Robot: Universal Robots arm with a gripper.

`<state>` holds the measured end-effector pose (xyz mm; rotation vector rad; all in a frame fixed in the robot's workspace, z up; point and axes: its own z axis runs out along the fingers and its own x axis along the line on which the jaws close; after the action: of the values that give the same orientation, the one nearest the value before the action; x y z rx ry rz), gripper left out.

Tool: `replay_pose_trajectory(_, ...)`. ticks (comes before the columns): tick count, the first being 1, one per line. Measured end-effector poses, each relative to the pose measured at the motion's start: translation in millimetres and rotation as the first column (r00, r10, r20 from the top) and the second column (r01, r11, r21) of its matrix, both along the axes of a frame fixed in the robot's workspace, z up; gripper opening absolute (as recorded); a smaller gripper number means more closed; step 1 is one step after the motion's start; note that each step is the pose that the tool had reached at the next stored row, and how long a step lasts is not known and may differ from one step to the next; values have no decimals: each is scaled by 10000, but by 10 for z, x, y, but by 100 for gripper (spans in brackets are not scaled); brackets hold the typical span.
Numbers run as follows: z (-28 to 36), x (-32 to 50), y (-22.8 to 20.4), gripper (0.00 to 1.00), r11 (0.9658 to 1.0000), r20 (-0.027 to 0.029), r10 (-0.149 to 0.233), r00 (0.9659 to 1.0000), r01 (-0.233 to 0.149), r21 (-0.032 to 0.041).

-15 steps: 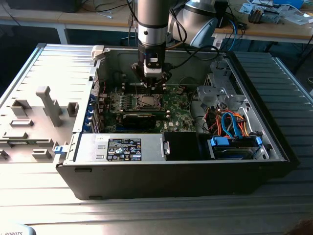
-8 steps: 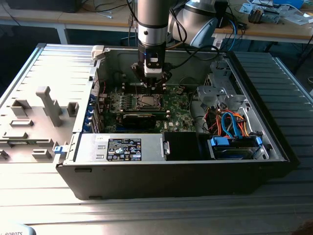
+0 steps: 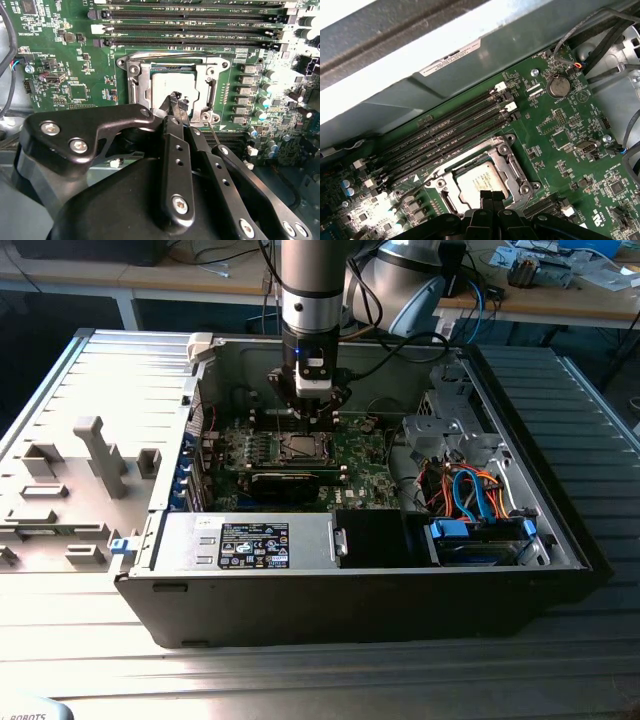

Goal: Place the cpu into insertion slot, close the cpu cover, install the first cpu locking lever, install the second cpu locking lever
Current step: 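Install the first cpu locking lever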

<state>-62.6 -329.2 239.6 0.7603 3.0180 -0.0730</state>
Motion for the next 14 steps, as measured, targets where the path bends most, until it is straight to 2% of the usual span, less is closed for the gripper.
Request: replay_pose_trajectory(14,0,0,0,11,9998,0,191,9998,-191,0)
